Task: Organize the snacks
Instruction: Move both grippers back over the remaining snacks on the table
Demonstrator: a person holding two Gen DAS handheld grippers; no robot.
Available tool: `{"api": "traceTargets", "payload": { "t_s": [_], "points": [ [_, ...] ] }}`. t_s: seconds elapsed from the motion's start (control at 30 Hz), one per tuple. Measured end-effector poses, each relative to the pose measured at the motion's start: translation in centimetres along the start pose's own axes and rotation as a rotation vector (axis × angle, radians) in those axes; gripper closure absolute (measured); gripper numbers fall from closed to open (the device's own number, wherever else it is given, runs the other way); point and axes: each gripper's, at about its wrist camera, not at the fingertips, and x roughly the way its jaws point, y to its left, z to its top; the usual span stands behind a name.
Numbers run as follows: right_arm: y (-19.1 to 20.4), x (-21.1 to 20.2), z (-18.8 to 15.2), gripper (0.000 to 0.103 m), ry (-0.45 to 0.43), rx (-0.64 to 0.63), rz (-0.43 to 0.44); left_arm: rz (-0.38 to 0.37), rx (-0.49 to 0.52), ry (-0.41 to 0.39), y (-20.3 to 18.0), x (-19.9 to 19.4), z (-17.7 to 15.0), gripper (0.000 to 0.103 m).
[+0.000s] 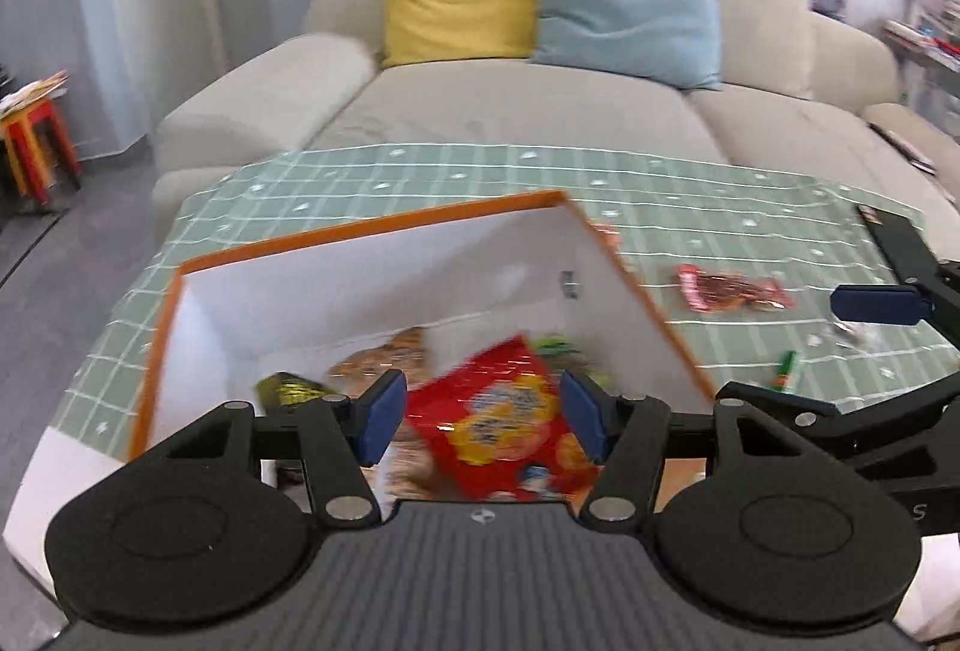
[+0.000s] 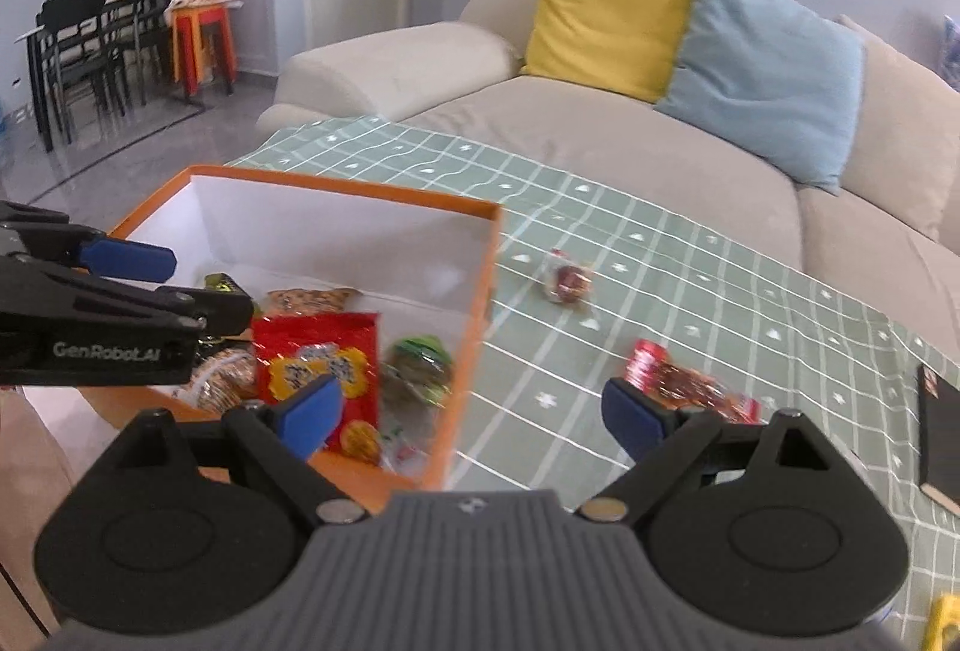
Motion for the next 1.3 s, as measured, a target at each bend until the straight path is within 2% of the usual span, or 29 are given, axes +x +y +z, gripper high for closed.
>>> {"api": "traceTargets", "payload": {
  "t_s": [0.17,0.27,0.43,0.57,0.7,0.87,1.1,1.3],
  "points": [
    [-2.7,-2.0,-2.3,0.011,-0.004,0.005,-0.037,-0.072,0.014,0.003,-2.9,-0.3,-0.2,0.041],
    [-4.4,-2.8,-3.3,0.011,0.013,0.023,-0.057,-0.115,0.051,0.005,-5.1,-0.4,-0.4,0.041],
    [-7.7,-3.7,-5.7,0.011,0.005,0.041,-0.139,-0.203,0.119,0.007,-8.6,-0.3,-1.0,0.041],
    [-10.8,-3.7,-7.9,0.012,0.023,0.124,-0.153,-0.264,0.172,0.011,-11.2,0.3,-1.6,0.041],
    [-12.9,-3.5,-9.5,0.012,0.02,0.206,-0.174,-0.325,0.2,0.057,-13.4,1.8,-1.8,0.041],
    [-14.7,-2.4,-10.1,0.012,0.053,0.317,-0.174,-0.333,0.259,0.045,-16.0,3.5,-2.0,0.039],
    [-17.0,-0.4,-10.1,0.011,0.095,0.411,-0.262,-0.303,0.255,0.094,-17.5,7.3,-1.5,0.039],
    [-18.9,1.5,-10.2,0.011,0.125,0.492,-0.294,-0.229,0.31,0.122,-19.3,10.6,-1.7,0.039]
  ]
}}
